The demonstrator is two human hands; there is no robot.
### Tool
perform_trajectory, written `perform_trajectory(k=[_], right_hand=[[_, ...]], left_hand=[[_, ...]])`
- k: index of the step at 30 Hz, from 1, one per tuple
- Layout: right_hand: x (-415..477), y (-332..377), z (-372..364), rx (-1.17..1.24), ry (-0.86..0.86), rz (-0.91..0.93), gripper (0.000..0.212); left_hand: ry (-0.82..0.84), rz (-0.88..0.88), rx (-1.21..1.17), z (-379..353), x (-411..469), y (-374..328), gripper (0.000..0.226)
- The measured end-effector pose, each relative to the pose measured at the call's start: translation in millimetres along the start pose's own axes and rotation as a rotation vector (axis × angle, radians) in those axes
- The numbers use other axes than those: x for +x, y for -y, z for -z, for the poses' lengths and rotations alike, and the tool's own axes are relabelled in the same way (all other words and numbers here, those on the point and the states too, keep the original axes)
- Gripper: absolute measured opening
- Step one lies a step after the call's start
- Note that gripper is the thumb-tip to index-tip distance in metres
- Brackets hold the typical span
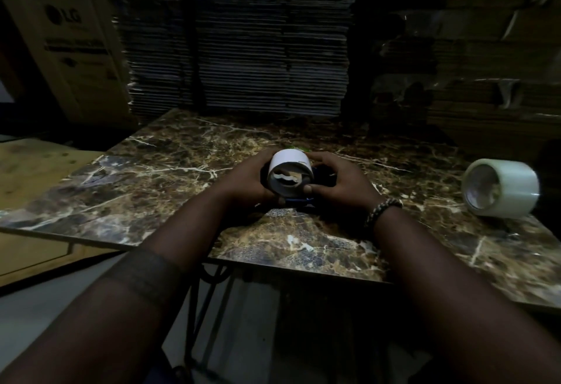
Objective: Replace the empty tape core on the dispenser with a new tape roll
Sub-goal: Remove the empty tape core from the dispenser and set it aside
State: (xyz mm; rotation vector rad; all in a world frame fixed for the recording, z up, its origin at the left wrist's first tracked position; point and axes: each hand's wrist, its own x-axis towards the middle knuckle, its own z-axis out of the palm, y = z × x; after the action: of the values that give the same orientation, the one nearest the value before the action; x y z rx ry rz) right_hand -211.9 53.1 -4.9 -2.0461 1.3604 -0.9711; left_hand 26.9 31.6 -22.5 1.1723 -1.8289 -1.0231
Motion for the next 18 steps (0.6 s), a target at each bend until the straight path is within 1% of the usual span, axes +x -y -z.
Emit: perform_trajectory(k=[9,15,18], right_hand=[[3.7,-0.2,-7.2,0.096,0.006,0.024,0.076],[6.8,3.2,-8.0,0.046,-0.028,0.082,0.076],[6.8,5.8,-10.1,0.056,-0.052,0.115,0.071]], left_hand=[[0.002,0.006,0.030,4.6,6.8,4.8,0.103],[-0.002,0.016,0.023,5.3,4.9,3.2,0.105],[0.013,0.013,0.031,7.1,5.0,0.7,0.108]])
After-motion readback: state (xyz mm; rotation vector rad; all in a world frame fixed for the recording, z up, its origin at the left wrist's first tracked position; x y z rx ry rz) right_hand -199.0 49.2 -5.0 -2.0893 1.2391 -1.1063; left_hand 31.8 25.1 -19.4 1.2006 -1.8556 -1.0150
